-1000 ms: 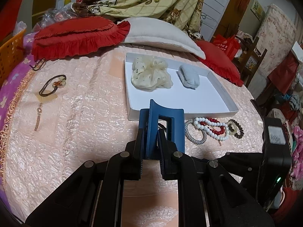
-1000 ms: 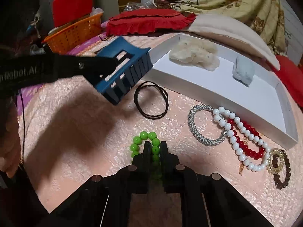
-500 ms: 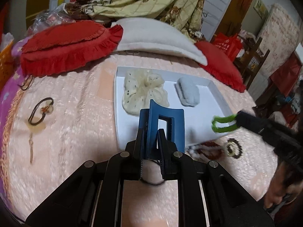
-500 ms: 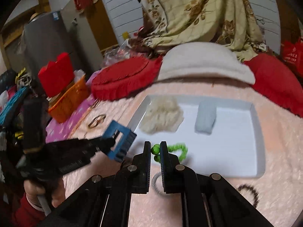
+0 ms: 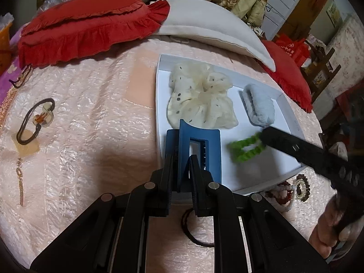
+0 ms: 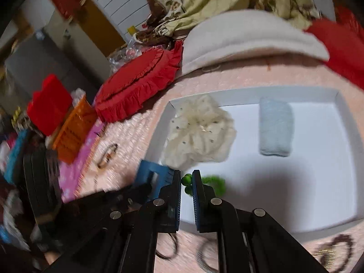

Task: Organize jewelry
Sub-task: 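Place the claw clip in the tray with the left tool while the right tool drops the bracelet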

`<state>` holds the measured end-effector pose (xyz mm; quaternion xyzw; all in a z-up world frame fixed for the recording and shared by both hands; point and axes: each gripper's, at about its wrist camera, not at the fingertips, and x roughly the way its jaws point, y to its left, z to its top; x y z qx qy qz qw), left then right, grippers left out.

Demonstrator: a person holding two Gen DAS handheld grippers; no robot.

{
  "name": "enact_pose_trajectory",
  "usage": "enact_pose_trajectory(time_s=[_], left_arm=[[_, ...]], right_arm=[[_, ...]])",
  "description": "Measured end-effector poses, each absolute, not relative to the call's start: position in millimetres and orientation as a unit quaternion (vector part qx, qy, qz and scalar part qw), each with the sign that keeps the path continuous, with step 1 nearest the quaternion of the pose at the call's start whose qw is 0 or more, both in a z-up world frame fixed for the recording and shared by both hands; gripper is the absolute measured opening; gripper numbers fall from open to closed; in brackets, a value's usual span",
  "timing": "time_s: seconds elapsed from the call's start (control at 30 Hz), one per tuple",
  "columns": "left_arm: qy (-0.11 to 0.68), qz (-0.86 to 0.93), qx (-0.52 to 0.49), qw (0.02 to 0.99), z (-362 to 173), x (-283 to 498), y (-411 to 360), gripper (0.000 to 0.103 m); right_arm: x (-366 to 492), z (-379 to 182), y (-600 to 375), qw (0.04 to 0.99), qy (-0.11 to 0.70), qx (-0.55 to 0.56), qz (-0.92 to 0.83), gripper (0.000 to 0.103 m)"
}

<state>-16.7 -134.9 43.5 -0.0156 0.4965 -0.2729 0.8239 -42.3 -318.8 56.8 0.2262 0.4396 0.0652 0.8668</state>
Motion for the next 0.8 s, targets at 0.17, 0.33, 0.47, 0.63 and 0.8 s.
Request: enact_pose_trajectory(time_s=[0.17,0.33,0.47,0.63,0.8], left_arm=[[0.489,-0.285,0.002,0.824,46.9,-22.9,-139.9,0.028],[0.464,-0.306,-0.015,0.831,64.9,-34.7,-129.3,0.037],[0.438,-0.301,-0.013,0.847,83.1,-50.9,-118.8,0.037],[0.41,-0.273,0.007,0.87,104.2,-81.7,-107.6,0.037],[0.439,-0.271,-0.011,0.857,83.9,-98.9,-103.9,0.037]], right_arm=[[-27.7,40.5,-328.0,0.852,0.452,0.262,0.042,0.009],[-34.2,43.8,-333.2,0.859,0.452,0.239,0.025,0.014],[-58.7,62.4,-339.8,0.873,0.432,0.225,0.027,0.031],[-114.2,75.0,-336.3,0.885,0.429,0.175,0.042,0.031],[-148.5,54.0,-316.7,0.877,0.46,0.121,0.072,0.031]])
